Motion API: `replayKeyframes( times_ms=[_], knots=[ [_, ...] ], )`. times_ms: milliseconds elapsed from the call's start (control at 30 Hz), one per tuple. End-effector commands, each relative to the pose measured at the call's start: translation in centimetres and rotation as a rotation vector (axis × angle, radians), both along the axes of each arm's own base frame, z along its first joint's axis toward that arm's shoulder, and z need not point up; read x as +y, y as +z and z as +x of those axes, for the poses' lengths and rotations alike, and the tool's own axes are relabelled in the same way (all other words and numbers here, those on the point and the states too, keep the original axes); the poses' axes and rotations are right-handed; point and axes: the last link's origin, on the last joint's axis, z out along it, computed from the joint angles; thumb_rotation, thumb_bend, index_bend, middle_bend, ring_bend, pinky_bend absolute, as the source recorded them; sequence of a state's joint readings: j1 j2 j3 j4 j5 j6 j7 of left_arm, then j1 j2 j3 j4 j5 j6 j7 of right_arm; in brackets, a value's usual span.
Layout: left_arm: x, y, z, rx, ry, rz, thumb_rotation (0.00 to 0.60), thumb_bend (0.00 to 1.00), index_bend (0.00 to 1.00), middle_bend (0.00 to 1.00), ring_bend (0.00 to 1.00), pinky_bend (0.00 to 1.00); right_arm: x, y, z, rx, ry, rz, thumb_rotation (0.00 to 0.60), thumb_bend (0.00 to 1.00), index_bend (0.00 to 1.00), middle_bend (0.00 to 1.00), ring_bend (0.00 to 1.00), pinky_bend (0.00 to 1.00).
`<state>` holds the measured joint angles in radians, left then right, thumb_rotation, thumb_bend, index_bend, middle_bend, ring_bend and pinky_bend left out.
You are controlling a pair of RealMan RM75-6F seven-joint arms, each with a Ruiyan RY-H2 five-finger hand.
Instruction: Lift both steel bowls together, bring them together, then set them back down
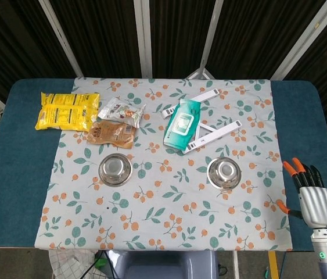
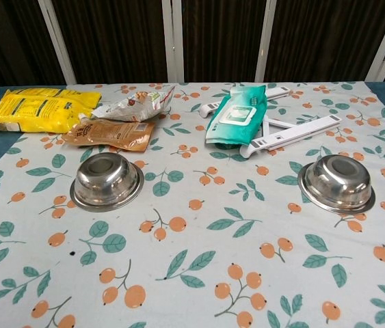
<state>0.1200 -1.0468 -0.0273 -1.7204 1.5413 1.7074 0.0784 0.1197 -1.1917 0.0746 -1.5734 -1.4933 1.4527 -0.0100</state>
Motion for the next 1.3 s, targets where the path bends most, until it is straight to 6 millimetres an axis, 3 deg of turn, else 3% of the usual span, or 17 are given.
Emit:
replayKeyframes(
  times_ms=[33, 200, 367, 733, 933, 1300],
  knots=[
    [0.0, 0.1, -0.1, 0.001, 0.007, 0.002, 0.600, 0.04, 0.13, 0.00, 0.00, 0.13, -0.1, -0.5, 0.1, -0.030, -0.004, 0.019, 0.600, 0.00, 0.14, 0.03, 0.06, 0.00],
    [-0.3, 0.2, 0.0, 0.000, -0.002, 0.009, 0.600, 0.05, 0.13, 0.00, 0.00, 0.13, -1.1, -1.5, 0.9, -0.100, 0.002, 0.083, 0.600, 0.00, 0.13, 0.03, 0.05, 0.00],
    [-0.3, 0.4, -0.2, -0.007, 0.008, 0.015, 0.600, 0.06, 0.13, 0.00, 0.00, 0.13, -4.8, -3.8, 4.7, -0.085, 0.063, 0.186, 0.600, 0.00, 0.11, 0.03, 0.05, 0.00],
    [-0.2, 0.4, -0.3, -0.005, 0.015, 0.013, 0.600, 0.06, 0.13, 0.00, 0.00, 0.13, -8.8, -8.5, 10.1, -0.014, 0.050, 0.365, 0.600, 0.00, 0.11, 0.03, 0.06, 0.00],
    [-0.2, 0.3, -0.3, -0.001, 0.021, 0.007, 0.600, 0.06, 0.13, 0.00, 0.00, 0.13, -10.5, -10.8, 10.9, 0.024, 0.010, 0.427, 0.600, 0.00, 0.11, 0.03, 0.06, 0.00],
    [-0.1, 0.4, -0.4, 0.002, 0.029, 0.014, 0.600, 0.06, 0.13, 0.00, 0.00, 0.13, -12.4, -12.3, 9.9, 0.052, -0.051, 0.440, 0.600, 0.00, 0.11, 0.03, 0.07, 0.00]
  ],
)
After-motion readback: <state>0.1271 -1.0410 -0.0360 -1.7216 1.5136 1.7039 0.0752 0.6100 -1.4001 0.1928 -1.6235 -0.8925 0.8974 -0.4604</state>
